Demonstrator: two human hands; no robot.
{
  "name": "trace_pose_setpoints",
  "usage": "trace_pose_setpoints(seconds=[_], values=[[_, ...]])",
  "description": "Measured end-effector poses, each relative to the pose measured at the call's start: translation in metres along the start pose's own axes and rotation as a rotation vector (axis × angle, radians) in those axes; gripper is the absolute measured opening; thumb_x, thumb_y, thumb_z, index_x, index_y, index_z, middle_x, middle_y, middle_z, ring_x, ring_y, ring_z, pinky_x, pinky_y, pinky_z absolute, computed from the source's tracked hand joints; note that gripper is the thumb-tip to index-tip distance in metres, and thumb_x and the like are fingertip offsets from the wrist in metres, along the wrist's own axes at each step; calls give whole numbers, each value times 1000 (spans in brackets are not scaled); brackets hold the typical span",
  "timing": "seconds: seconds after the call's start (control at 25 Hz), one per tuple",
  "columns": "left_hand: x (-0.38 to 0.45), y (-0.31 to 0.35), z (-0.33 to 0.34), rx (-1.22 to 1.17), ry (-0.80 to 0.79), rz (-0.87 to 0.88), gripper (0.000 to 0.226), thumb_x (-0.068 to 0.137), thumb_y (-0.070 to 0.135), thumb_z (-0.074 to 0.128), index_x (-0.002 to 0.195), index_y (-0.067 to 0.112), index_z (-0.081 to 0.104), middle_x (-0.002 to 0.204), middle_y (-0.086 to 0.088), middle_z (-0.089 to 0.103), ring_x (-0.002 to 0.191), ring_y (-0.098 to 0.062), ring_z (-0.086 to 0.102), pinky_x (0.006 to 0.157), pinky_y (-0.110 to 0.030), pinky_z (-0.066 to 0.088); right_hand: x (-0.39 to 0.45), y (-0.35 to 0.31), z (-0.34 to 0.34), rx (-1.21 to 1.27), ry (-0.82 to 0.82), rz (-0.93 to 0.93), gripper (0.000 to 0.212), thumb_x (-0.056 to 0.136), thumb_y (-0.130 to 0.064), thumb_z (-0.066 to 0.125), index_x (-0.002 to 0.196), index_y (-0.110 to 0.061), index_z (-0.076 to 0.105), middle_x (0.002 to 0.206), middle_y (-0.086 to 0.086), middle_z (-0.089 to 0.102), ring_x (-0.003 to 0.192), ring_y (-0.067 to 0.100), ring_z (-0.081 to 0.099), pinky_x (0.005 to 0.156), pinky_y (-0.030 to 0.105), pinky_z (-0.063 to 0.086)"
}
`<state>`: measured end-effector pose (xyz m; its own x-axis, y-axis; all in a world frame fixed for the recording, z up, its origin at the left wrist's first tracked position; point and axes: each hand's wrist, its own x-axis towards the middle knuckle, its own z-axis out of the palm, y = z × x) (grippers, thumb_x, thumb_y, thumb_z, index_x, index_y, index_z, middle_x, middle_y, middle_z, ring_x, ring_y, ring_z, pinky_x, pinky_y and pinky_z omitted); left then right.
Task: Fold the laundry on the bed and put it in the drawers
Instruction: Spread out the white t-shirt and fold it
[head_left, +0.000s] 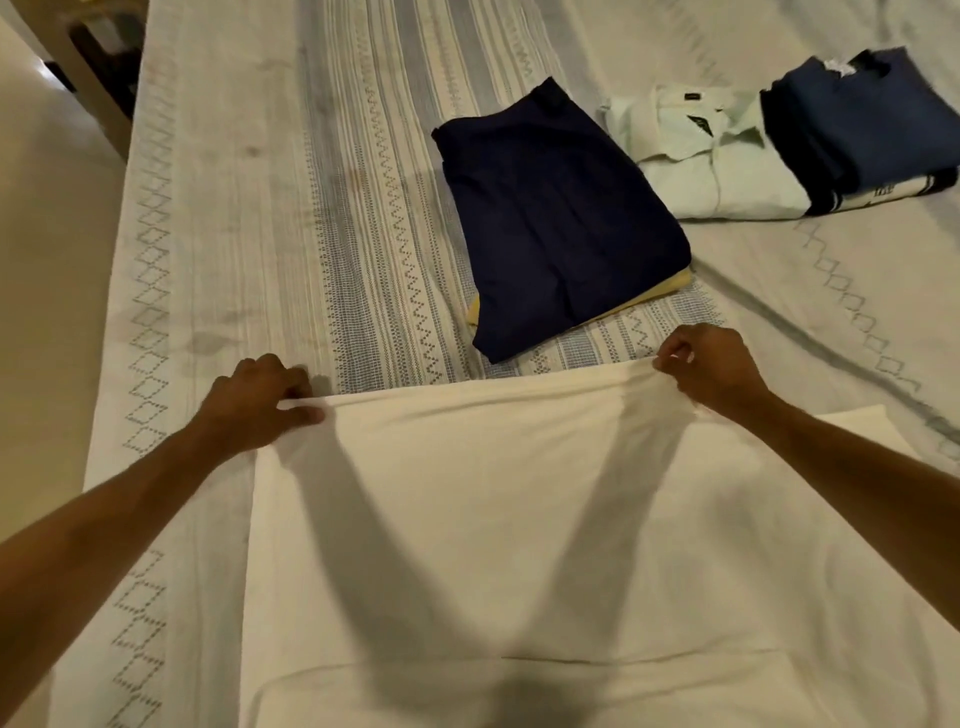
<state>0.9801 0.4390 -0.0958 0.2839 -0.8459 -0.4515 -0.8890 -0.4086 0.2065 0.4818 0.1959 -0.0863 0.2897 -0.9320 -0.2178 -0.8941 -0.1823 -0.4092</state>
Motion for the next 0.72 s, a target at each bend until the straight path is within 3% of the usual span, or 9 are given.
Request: trace_pose_setpoints(seconds=[0.12, 0.24, 0.36, 0.44, 0.6, 0.72], values=[[-7, -3, -9, -163, 38, 48, 18, 84, 44, 82, 87, 31, 71, 88, 8, 64, 87, -22, 64, 72, -37, 47, 1, 8, -5, 101, -45, 58, 14, 89, 1, 71, 83, -11, 68, 78, 4, 72, 54, 19, 71, 50, 25, 55], [-22, -1, -14, -257, 129, -43, 14, 82, 40, 85, 87, 33, 74, 89, 12, 70, 80, -12, 62, 73, -36, 50, -4, 5, -5, 194, -114, 171, 15, 85, 6, 76, 92, -7, 71, 85, 13, 75, 61, 27, 73, 63, 35, 64], [-39, 7, -13, -343, 188, -74, 8, 86, 31, 83, 87, 32, 75, 71, 8, 74, 63, -15, 68, 62, -33, 57, -17, 7, -11, 25, -46, 24, 13, 86, -2, 76, 97, -8, 77, 90, 11, 73, 74, 27, 72, 74, 34, 59], [-51, 8, -8, -462, 239, -101, 6, 88, 29, 82, 87, 30, 76, 72, 14, 73, 67, -17, 71, 56, -25, 56, -38, 8, -20, -98, 48, -70, 9, 86, -12, 77, 95, -10, 78, 94, 10, 71, 83, 28, 68, 74, 31, 49], [-91, -13, 16, -450, 316, -53, 24, 88, 61, 72, 99, 40, 74, 84, 18, 73, 74, -9, 69, 70, -28, 54, -106, 4, -24, -214, 192, -87, 13, 95, -33, 65, 101, -22, 64, 90, 1, 68, 75, 27, 66, 68, 37, 52], [-120, -37, 57, -422, 259, -37, 27, 93, 50, 71, 112, 31, 74, 98, 15, 73, 91, -12, 70, 82, -33, 55, -163, 23, -15, -410, 124, -120, 14, 100, -32, 54, 105, -19, 55, 70, 4, 68, 59, 33, 66, 59, 37, 52]])
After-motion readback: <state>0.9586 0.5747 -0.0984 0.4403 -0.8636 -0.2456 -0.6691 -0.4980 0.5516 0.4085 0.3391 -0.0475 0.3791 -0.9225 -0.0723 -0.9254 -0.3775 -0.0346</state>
